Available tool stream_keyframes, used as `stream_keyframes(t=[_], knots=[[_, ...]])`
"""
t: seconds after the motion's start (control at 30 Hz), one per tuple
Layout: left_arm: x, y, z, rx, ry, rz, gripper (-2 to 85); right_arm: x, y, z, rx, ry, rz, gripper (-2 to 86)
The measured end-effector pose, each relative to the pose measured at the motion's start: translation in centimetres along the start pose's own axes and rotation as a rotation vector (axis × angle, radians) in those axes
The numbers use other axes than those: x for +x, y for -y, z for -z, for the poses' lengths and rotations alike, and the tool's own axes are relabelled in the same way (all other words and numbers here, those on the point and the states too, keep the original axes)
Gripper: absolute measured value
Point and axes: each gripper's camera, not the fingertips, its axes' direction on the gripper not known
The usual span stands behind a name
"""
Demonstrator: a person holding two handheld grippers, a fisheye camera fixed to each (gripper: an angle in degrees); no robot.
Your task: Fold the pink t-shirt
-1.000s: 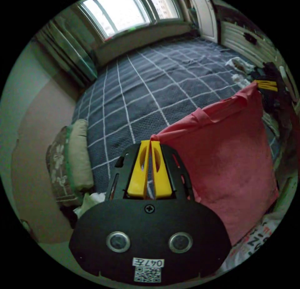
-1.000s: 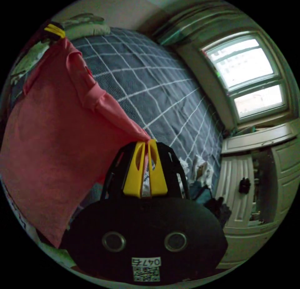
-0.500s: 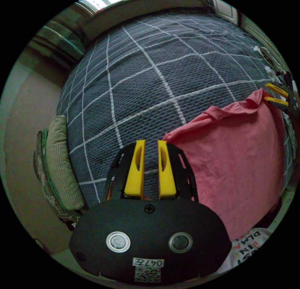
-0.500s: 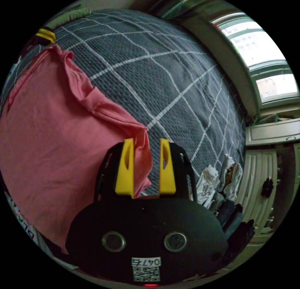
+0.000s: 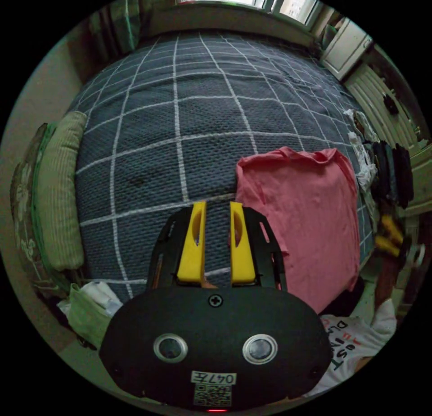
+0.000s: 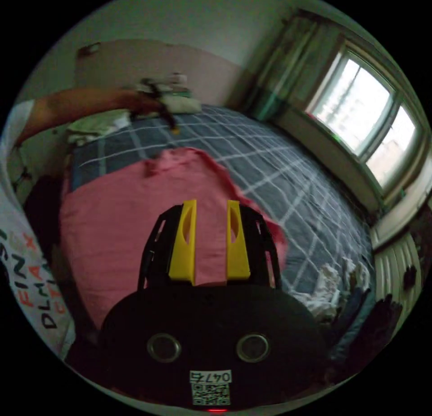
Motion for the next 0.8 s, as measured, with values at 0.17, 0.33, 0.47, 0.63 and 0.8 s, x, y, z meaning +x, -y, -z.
stream_keyframes(t=[0.17, 0.33, 0.47, 0.63, 0.8], knots=[[-2.2, 2.9, -2.8, -0.039, -0.008, 0.071, 7.3, -19.6, -1.2, 2.6, 0.051, 0.252, 0.102, 5.7], [-4.4, 4.8, -5.2, -0.096, -0.023, 0.096, 1.7, -29.2, -2.5, 3.8, 0.017, 0.33, 0.086, 6.1], [-6.1, 6.6, -4.9, -0.075, 0.002, 0.083, -0.5, -36.6, -3.9, 4.6, 0.041, 0.39, 0.126, 6.2], [-9.1, 7.9, -3.9, -0.028, -0.065, 0.138, -0.8, -43.7, -5.3, 3.5, -0.018, 0.325, 0.161, 5.9], [-11.6, 9.3, -3.0, -0.001, -0.085, 0.143, -0.9, -47.8, -6.0, 3.3, -0.068, 0.278, 0.119, 4.3]])
